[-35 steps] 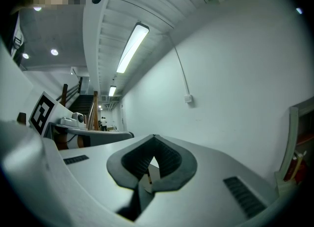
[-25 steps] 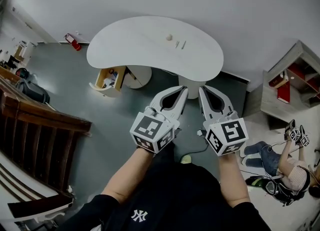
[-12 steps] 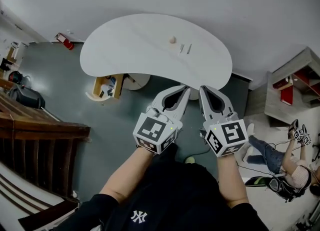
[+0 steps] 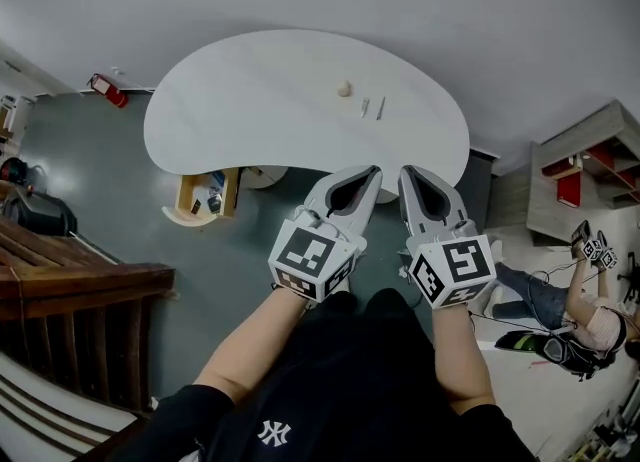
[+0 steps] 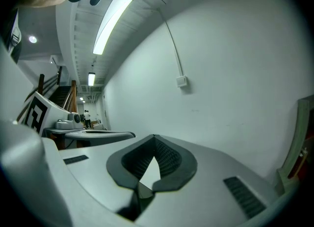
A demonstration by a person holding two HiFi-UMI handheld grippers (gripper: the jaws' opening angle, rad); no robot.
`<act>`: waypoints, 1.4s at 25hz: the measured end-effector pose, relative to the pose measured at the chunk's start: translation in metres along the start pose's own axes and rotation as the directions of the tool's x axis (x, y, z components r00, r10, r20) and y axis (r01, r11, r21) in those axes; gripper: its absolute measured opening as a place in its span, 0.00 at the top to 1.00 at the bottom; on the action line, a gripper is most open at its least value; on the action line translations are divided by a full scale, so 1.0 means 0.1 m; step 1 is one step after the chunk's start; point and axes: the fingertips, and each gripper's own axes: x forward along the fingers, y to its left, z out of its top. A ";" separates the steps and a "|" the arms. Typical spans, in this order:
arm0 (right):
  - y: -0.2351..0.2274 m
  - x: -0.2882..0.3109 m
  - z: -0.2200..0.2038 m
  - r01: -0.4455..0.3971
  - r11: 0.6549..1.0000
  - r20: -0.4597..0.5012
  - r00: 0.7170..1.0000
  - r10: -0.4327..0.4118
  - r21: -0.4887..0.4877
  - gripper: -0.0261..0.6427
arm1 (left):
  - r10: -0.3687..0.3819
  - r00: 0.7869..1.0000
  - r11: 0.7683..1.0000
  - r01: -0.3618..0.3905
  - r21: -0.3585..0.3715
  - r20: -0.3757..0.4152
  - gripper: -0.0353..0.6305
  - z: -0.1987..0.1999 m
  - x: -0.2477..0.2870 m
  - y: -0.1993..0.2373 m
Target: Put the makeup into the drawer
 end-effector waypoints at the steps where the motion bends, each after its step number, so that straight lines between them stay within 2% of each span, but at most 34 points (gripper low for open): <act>1: -0.01 0.04 -0.01 0.004 1.000 -0.006 1.000 -0.004 0.000 0.94 | 0.000 1.000 1.000 0.000 -0.010 0.000 0.93 0.00 0.02 0.05; 12: -0.43 0.69 -0.27 0.024 0.999 -0.060 0.998 -0.021 0.043 0.94 | -0.001 1.000 0.999 0.000 -0.032 -0.029 0.93 -0.21 0.56 0.56; 19: -0.92 1.37 -0.49 0.009 0.999 -0.114 0.994 -0.004 0.045 0.94 | 0.038 0.998 0.999 -0.039 -0.024 -0.053 0.93 -0.38 1.15 1.03; 29: -1.55 2.23 -1.13 -0.034 0.992 -0.239 0.969 0.061 0.118 0.94 | 0.136 0.983 0.987 -0.145 -0.070 -0.121 0.93 -0.88 1.92 1.71; 35: -1.77 2.57 -1.52 0.004 0.988 -0.309 0.950 0.044 0.154 0.93 | 0.119 0.979 0.986 -0.137 -0.098 -0.165 0.93 -1.25 2.18 1.91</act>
